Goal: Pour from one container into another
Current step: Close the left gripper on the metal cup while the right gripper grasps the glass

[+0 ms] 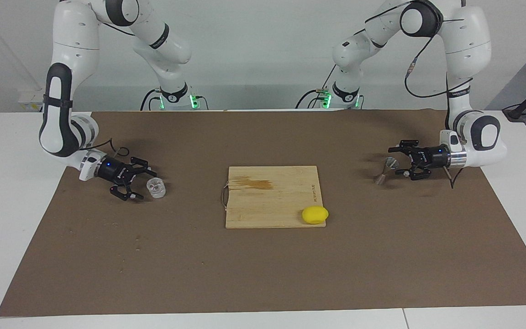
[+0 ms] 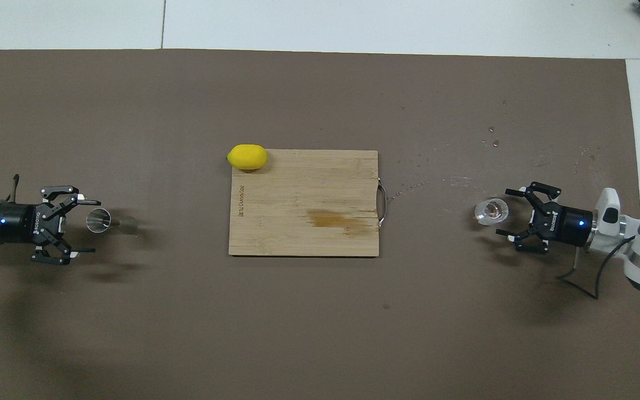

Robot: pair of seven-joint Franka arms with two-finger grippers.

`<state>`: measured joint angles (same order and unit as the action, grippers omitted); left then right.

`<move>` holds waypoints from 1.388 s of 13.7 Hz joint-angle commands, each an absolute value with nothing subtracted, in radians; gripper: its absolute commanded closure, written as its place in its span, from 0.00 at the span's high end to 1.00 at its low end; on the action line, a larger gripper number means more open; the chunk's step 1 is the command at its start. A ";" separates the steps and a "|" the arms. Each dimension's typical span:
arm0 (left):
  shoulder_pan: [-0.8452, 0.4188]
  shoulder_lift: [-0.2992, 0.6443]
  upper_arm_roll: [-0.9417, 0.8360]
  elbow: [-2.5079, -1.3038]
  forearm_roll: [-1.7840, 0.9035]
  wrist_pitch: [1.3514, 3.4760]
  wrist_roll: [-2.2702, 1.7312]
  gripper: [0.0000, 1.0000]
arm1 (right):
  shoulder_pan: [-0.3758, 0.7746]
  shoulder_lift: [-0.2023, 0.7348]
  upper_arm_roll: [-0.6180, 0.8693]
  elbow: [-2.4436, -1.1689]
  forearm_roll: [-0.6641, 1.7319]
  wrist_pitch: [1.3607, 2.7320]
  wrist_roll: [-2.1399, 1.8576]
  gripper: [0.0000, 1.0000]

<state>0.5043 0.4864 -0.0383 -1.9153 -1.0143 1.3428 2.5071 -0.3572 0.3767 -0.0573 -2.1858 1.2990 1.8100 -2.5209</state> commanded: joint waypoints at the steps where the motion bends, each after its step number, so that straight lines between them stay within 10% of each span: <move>1: 0.503 0.494 -0.041 -1.911 -1.035 1.353 2.531 1.00 | -0.339 0.379 -0.057 -2.197 1.339 1.833 -2.559 1.00; 10: 0.495 0.489 -0.048 -1.950 -1.069 1.347 2.533 1.00 | -0.325 0.388 -0.057 -2.187 1.335 1.864 -2.571 0.95; 19: 0.497 0.488 -0.051 -1.965 -1.072 1.318 2.540 1.00 | -0.319 0.388 -0.057 -2.186 1.335 1.873 -2.582 0.70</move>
